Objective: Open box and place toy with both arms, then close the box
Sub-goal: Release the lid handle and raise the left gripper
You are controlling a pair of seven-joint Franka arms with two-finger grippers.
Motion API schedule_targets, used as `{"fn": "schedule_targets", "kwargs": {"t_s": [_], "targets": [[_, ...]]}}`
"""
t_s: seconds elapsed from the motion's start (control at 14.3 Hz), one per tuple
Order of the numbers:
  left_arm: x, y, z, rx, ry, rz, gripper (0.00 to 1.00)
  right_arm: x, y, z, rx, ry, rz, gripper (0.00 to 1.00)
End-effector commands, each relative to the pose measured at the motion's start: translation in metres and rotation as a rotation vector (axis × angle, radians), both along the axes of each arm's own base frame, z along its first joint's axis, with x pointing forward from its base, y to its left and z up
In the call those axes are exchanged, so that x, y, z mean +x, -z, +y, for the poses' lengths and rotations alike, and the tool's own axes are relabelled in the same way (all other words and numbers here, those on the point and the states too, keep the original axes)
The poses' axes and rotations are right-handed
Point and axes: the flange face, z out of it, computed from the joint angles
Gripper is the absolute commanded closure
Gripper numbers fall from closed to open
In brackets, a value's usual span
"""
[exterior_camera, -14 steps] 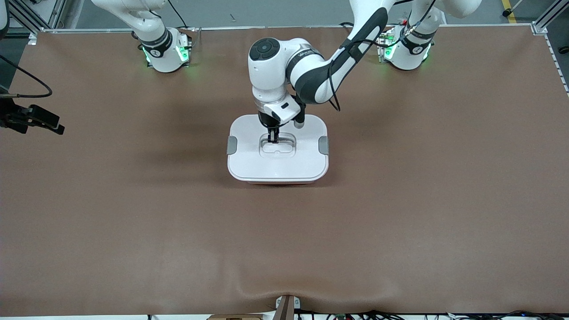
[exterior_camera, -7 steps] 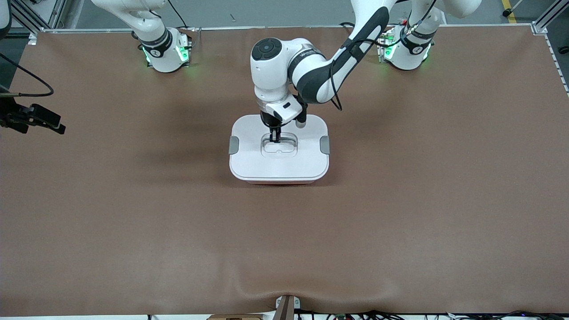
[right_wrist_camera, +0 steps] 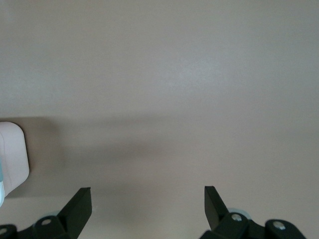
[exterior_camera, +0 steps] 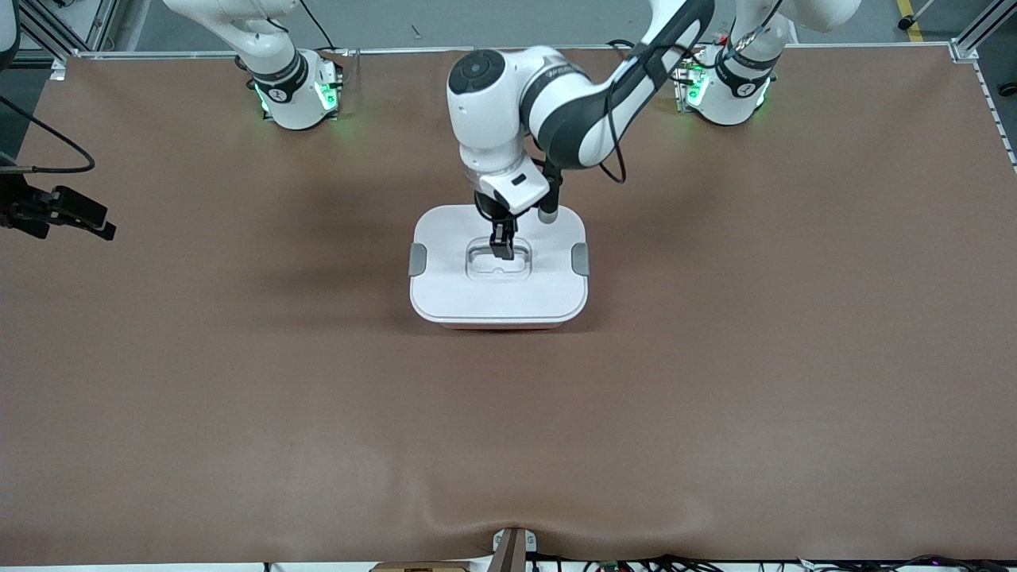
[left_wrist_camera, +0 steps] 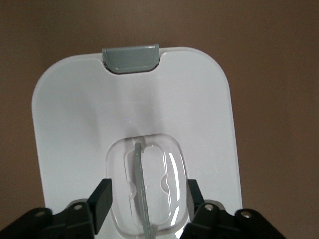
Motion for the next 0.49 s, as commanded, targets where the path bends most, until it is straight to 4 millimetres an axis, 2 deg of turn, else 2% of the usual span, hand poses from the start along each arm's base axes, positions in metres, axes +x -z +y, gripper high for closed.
{"fn": "schedule_targets", "kwargs": {"t_s": [0.0,0.21,0.42], "targets": [[0.003,-0.055,0.024,0.005,0.097,0.057,0.0,-0.004,-0.007,-0.004,-0.001,-0.002,-0.008,0.0],[0.035,-0.099,0.085,0.046,0.237,0.09,0.0,-0.003,-0.007,0.002,-0.001,-0.013,-0.005,0.0],[0.073,-0.136,0.154,0.064,0.406,0.103,0.0,-0.003,-0.006,0.003,-0.008,-0.018,-0.001,0.0]]}}
